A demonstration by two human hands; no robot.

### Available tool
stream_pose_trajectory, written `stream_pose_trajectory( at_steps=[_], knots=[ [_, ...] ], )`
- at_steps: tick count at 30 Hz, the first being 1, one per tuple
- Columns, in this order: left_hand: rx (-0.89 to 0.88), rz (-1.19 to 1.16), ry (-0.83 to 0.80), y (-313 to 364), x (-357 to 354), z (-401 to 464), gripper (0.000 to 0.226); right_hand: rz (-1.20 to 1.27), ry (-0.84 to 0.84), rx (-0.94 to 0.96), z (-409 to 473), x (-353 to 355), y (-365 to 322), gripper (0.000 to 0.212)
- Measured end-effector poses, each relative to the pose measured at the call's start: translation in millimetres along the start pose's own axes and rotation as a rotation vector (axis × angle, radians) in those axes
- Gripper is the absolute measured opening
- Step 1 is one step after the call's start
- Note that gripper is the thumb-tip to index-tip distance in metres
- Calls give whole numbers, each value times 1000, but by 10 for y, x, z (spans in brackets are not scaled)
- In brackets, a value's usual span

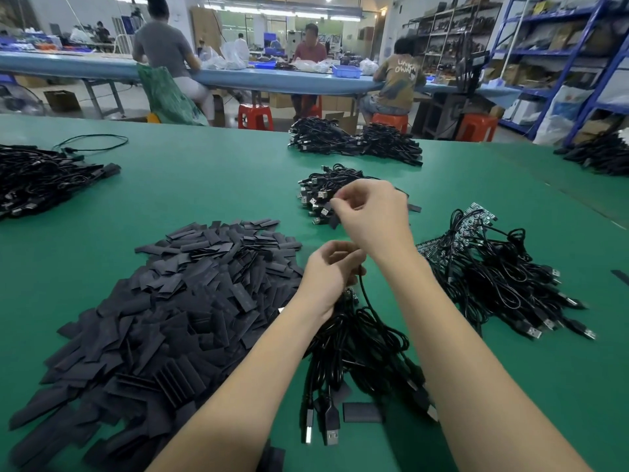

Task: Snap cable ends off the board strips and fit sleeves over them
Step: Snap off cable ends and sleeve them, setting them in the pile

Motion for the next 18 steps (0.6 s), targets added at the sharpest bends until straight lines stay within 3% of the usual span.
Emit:
stream_pose_trajectory(
  at_steps=[3, 6, 11, 15, 18],
  knots=[
    [3, -67, 30, 26, -10, -1, 11, 31, 115, -46, -109, 222, 263, 10],
    [17, -112, 20, 53, -8, -24, 9, 12, 45, -119, -255, 253, 512, 10],
    [55, -194, -3, 82, 6, -54, 6, 775, -246, -483, -329, 74, 631, 13],
    [84, -305, -19, 84, 50, -55, 4, 972, -395, -408, -376, 25, 690, 39],
    [95, -351, -37, 91, 58, -58, 5, 930, -385, -334, -392, 32, 741, 39]
  ],
)
Point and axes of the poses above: each hand's wrist, its own z-axis towards the middle knuckle, its own x-axis out of the back of the hand, y = z × x, the point moved 2 cm from there along z, towards the middle knuckle
